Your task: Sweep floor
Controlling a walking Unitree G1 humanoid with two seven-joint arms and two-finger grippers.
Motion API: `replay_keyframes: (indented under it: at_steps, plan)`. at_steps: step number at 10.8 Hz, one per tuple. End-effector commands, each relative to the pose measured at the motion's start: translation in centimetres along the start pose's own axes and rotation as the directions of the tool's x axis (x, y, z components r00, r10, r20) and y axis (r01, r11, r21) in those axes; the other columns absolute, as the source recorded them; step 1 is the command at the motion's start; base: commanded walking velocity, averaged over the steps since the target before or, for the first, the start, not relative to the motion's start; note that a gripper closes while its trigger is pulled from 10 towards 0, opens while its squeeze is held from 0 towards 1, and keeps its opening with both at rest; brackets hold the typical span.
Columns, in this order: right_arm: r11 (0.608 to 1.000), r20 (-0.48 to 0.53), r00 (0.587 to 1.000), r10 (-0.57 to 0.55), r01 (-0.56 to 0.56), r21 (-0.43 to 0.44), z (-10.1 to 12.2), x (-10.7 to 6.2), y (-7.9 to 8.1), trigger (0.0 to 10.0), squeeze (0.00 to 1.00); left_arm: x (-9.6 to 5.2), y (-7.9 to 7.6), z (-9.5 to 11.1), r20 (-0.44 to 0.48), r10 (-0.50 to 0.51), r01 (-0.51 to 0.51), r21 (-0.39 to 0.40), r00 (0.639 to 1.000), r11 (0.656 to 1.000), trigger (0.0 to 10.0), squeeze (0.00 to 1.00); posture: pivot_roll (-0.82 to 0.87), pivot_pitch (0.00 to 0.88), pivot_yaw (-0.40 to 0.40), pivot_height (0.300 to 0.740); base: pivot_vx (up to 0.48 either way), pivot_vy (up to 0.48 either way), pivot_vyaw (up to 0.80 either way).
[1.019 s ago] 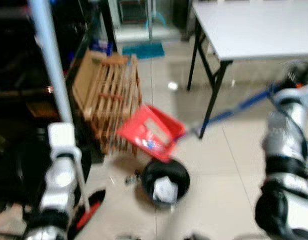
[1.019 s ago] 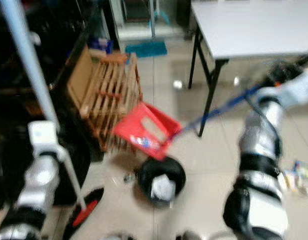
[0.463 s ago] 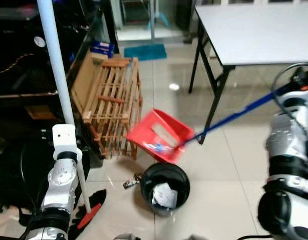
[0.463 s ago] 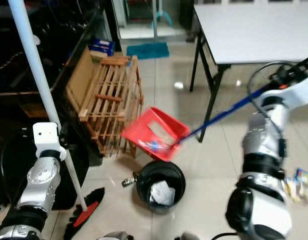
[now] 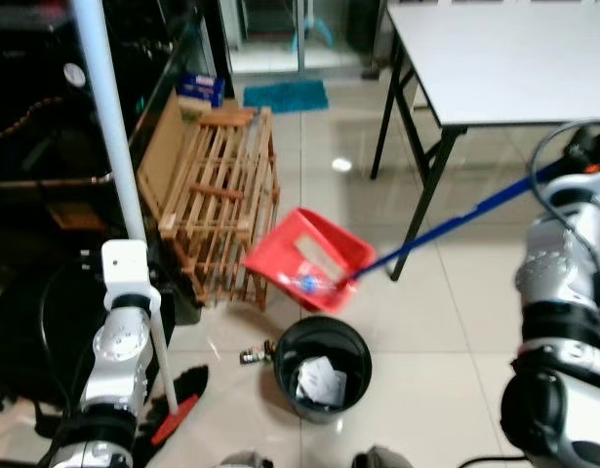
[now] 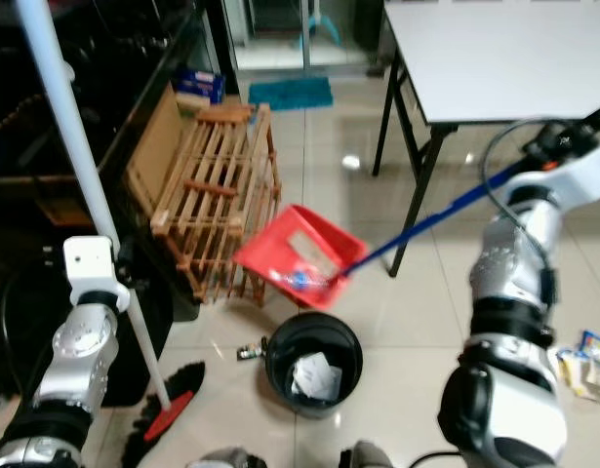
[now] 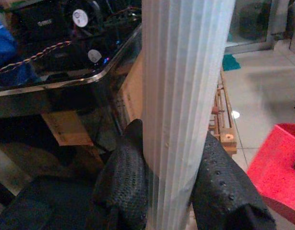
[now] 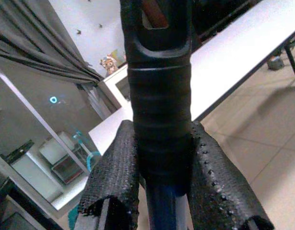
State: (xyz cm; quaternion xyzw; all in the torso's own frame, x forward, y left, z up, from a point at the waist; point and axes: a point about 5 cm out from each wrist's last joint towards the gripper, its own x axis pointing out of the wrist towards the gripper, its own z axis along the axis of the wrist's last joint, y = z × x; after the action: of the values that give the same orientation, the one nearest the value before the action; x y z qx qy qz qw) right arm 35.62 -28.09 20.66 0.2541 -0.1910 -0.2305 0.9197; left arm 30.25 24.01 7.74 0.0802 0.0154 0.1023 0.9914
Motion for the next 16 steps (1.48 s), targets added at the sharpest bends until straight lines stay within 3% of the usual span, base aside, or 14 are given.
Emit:
replay_keyframes:
  at_steps: [1, 4, 6, 7, 11, 13, 16]
  plan:
    - [0.999, 0.043, 0.999, 0.016, -0.017, 0.033, 1.0, 0.3, 0.6, 10.0, 0.0, -0.1, 0.4, 0.0, 0.008, 0.012, -0.012, -0.012, 1.0, 1.0, 10.0, 0.0, 0.0, 0.078, 0.051, 0.74, 0.0, 0.0, 0.0]
    - [0.999, 0.05, 0.998, 0.032, -0.031, -0.013, 1.8, 0.6, -0.1, 10.0, 0.0, -0.2, 0.3, 0.0, 0.007, 0.01, -0.01, -0.018, 1.0, 1.0, 10.0, 0.0, 0.0, 0.072, 0.048, 0.74, 0.0, 0.0, 0.0]
    - [0.989, 0.068, 0.991, 0.111, -0.103, -0.106, 3.2, 1.1, -0.4, 10.0, 0.0, -0.3, 0.1, -0.1, 0.006, 0.003, -0.003, -0.012, 1.0, 1.0, 10.0, 0.0, -0.01, 0.066, 0.05, 0.74, 0.0, 0.0, 0.0]
    - [0.987, 0.064, 0.99, 0.128, -0.121, -0.106, 3.3, 1.1, -0.4, 10.0, 0.0, -0.3, 0.0, -0.2, 0.004, 0.0, 0.0, -0.013, 1.0, 1.0, 10.0, 0.0, -0.01, 0.063, 0.05, 0.74, 0.0, 0.0, 0.0]
    - [0.946, 0.034, 0.958, 0.286, -0.277, -0.17, 3.2, 0.9, 1.1, 10.0, 0.0, -0.3, -0.2, -0.2, 0.004, -0.014, 0.014, -0.003, 1.0, 1.0, 10.0, 0.0, -0.02, 0.054, 0.057, 0.74, 0.0, 0.0, 0.0]
    - [0.887, 0.052, 0.899, 0.435, -0.418, -0.196, 4.1, 0.4, 2.8, 10.0, 0.0, -0.3, -0.2, -0.2, 0.007, -0.015, 0.015, -0.002, 1.0, 1.0, 10.0, 0.0, -0.01, 0.049, 0.056, 0.74, 0.0, 0.0, 0.0]
    - [0.756, 0.069, 0.775, 0.629, -0.588, -0.286, 4.8, -0.9, 6.0, 10.0, 0.0, -0.2, -0.6, -0.1, 0.011, -0.02, 0.02, -0.005, 1.0, 1.0, 10.0, 0.0, -0.01, 0.059, 0.049, 0.74, 0.0, 0.0, 0.0]
